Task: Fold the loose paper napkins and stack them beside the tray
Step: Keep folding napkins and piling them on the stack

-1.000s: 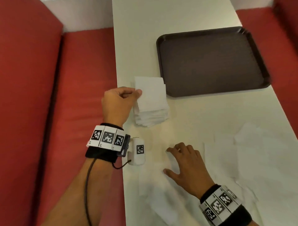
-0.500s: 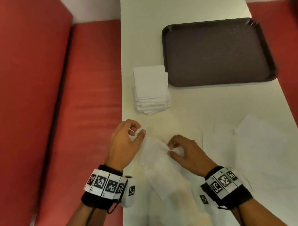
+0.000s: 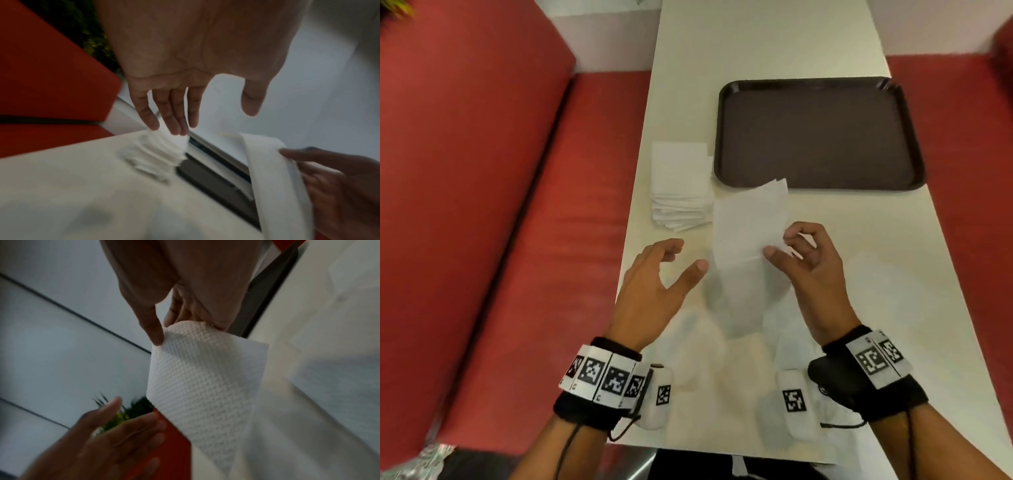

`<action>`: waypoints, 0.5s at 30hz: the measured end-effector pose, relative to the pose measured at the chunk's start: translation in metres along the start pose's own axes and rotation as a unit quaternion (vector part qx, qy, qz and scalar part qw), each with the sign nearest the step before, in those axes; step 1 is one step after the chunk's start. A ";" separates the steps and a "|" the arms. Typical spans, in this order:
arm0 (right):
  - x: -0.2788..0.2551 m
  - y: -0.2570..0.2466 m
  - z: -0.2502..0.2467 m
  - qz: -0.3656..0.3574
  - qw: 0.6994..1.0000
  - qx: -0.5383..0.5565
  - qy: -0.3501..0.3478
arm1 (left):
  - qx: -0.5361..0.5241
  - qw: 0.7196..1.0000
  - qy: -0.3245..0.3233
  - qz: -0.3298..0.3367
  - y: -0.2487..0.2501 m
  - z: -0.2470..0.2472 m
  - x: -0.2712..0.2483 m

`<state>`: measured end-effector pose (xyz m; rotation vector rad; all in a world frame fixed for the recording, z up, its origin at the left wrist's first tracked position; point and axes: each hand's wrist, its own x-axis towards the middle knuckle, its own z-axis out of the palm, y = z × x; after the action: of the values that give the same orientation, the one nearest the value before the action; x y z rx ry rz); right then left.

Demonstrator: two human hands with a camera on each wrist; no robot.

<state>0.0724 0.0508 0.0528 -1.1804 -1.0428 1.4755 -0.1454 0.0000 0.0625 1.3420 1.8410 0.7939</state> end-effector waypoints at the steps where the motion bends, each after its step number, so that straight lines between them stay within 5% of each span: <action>1: -0.002 -0.011 -0.005 0.006 1.000 0.025 -0.004 | -0.009 1.000 -0.025 0.009 0.015 0.005 -0.002; 5: -0.016 -0.046 -0.025 0.029 0.998 0.054 -0.013 | -0.117 0.989 -0.089 0.034 0.060 0.025 -0.008; 15: -0.036 -0.056 -0.077 0.004 0.998 0.039 -0.039 | -0.231 0.965 -0.066 0.109 0.093 0.042 -0.026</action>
<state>0.1606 0.0305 0.0998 -1.0801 -1.0235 1.5647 -0.0564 0.0032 0.1193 1.2620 1.3105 1.1390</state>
